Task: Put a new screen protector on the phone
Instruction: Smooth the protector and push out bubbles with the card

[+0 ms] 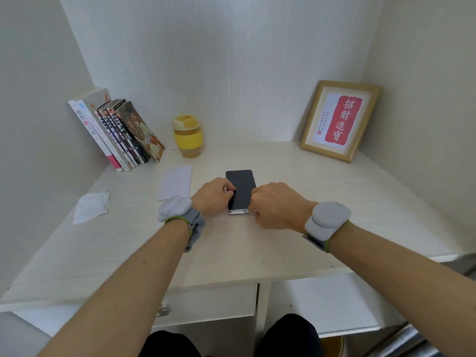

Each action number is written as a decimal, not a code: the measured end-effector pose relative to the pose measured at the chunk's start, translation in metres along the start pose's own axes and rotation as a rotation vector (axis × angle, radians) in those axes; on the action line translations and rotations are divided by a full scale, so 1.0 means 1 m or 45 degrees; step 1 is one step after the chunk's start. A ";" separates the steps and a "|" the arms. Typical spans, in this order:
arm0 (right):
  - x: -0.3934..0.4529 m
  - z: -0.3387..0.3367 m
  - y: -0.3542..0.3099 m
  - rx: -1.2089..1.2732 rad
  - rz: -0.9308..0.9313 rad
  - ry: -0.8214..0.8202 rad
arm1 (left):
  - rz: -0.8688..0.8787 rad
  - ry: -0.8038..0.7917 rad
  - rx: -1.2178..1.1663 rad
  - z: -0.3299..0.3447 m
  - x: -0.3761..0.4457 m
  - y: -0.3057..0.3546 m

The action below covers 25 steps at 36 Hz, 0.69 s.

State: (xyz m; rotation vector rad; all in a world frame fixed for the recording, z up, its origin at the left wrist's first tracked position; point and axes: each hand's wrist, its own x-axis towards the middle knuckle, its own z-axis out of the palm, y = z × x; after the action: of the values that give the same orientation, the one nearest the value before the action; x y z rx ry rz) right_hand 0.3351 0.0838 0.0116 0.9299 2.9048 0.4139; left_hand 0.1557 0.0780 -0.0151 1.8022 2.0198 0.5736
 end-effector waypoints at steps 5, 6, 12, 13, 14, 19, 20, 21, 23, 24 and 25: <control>0.004 0.001 -0.003 0.018 0.037 0.010 | -0.003 0.001 0.010 0.001 0.001 0.000; 0.005 0.002 -0.003 0.025 0.049 0.019 | -0.002 0.001 0.012 0.001 0.001 -0.001; 0.005 0.003 0.012 0.104 0.203 0.025 | -0.009 -0.001 0.001 0.003 0.001 -0.004; 0.005 0.002 0.017 0.141 0.270 0.029 | -0.007 -0.005 0.000 0.003 0.001 -0.005; 0.004 0.001 0.023 0.202 0.354 0.039 | -0.006 -0.010 -0.003 0.004 0.001 -0.006; 0.011 -0.004 0.035 0.947 0.772 0.142 | 0.002 -0.017 -0.025 0.003 0.000 -0.008; 0.012 -0.007 0.033 1.079 0.794 0.130 | 0.011 -0.017 -0.020 0.003 0.000 -0.007; 0.013 -0.009 0.030 1.172 0.806 0.113 | 0.021 -0.017 -0.012 0.003 -0.001 -0.007; 0.016 -0.011 0.021 1.261 0.820 0.078 | 0.037 -0.005 -0.001 0.004 -0.001 -0.008; 0.016 -0.012 0.016 1.280 0.825 0.063 | 0.042 0.002 -0.001 0.005 -0.002 -0.008; 0.019 -0.011 0.012 1.305 0.830 0.048 | 0.041 0.010 -0.002 0.005 -0.002 -0.009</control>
State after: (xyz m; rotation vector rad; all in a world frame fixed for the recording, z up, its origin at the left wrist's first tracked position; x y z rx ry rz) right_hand 0.3248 0.1011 0.0255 1.9534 2.6562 -1.1681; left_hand 0.1510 0.0752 -0.0246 1.8372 1.9981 0.5926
